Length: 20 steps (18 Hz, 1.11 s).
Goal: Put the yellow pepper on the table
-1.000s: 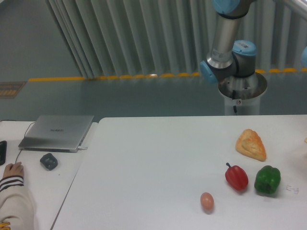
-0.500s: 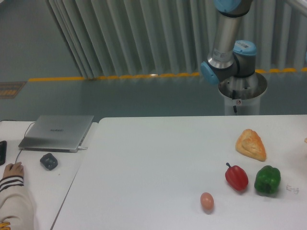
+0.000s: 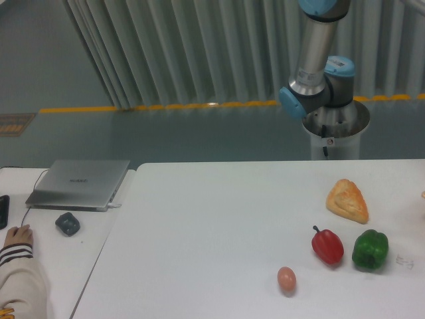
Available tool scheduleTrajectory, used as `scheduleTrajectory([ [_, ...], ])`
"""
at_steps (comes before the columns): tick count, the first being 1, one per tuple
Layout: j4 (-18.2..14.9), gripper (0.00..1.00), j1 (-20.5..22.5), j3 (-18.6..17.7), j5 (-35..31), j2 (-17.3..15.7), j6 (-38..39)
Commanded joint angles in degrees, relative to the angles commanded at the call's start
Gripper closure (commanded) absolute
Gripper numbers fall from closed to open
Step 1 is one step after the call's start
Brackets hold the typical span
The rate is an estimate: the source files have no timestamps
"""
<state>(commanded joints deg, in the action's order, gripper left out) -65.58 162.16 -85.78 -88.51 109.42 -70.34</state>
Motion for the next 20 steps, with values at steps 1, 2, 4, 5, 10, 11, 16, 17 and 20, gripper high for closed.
scheduleTrajectory([
  [1, 0.88, 0.0, 0.0, 0.0, -0.09, 0.61, 2.2],
  [2, 1.5, 0.0, 0.0, 0.0, -0.09, 0.88, 4.48],
  [4, 3.25, 0.0, 0.0, 0.0, 0.0, 1.67, 9.14],
  [5, 4.13, 0.0, 0.0, 0.0, -0.09, 2.28, 11.51],
  [10, 6.43, 0.0, 1.49, 1.67, -0.09, 5.36, 16.98],
  [11, 6.69, 0.0, 2.19, 1.84, 0.0, 5.71, 17.07],
  [16, 8.62, 0.0, 3.34, 1.93, 0.0, 7.47, 18.3],
  [17, 8.8, 0.0, 3.25, 1.93, 0.0, 7.56, 19.26],
  [20, 8.8, 0.0, 3.25, 2.28, 0.0, 7.65, 20.67],
])
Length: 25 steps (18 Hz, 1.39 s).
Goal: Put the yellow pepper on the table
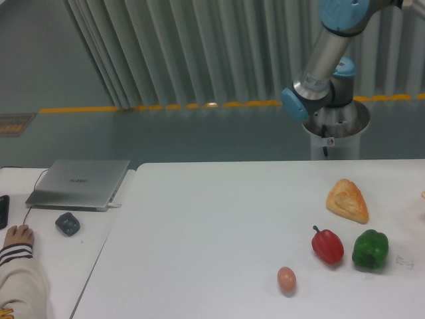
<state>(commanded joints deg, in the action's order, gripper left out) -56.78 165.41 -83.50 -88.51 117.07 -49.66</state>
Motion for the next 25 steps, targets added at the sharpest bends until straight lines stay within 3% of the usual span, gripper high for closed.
scheduleTrajectory([
  [15, 0.09, 0.0, -2.81, 0.09, 0.0, 1.58, 6.33],
  [25, 1.32, 0.0, -2.99, 0.44, 0.0, 2.9, 6.33],
])
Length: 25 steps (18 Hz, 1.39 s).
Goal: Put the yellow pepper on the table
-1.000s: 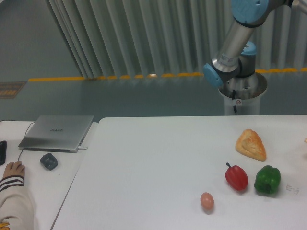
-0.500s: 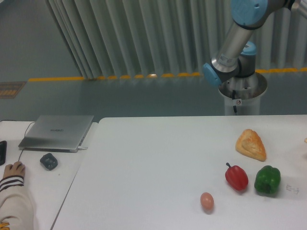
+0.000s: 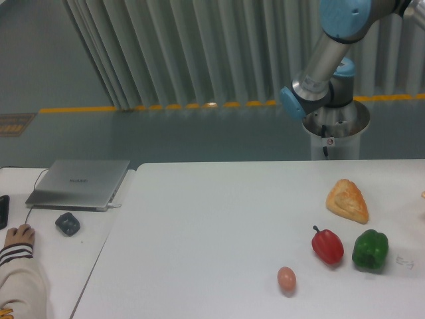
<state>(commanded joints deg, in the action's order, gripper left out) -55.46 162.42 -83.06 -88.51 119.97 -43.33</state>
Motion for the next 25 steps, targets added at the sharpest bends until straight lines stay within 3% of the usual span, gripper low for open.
scheduleTrajectory([
  [4, 1.14, 0.0, 0.0, -0.17, -0.09, 0.53, 0.0],
  [10, 1.23, 0.64, 0.17, -0.09, 0.09, 0.62, -0.7],
  [11, 1.23, 0.67, 0.18, -0.09, 0.09, 0.36, -0.79],
  [15, 0.88, 0.68, 0.53, -0.35, 1.57, -2.1, -3.25],
  [19, -1.13, 0.68, 0.62, -1.4, 5.18, -7.8, -3.43],
  [22, -4.47, 0.68, -0.78, -1.76, 5.88, -11.94, -3.25],
  [25, -4.75, 0.68, -4.12, -2.54, 6.15, -13.09, -2.11],
])
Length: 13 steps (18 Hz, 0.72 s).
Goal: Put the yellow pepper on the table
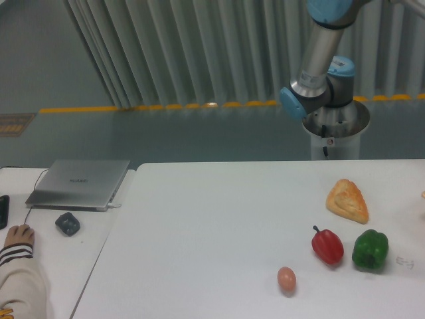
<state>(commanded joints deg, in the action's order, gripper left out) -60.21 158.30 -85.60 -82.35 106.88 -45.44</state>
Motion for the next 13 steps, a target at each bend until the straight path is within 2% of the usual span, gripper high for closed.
scheduleTrajectory([
  [4, 0.62, 0.68, -5.36, -1.23, -1.93, 0.88, 2.12],
  [6, 1.05, 0.68, -8.17, -1.76, -3.16, 2.37, 2.03],
  [9, 1.76, 0.67, -11.08, -3.42, -5.79, 3.86, 1.68],
  [13, 2.29, 0.66, -12.75, -6.32, -8.61, 5.27, 0.27],
])
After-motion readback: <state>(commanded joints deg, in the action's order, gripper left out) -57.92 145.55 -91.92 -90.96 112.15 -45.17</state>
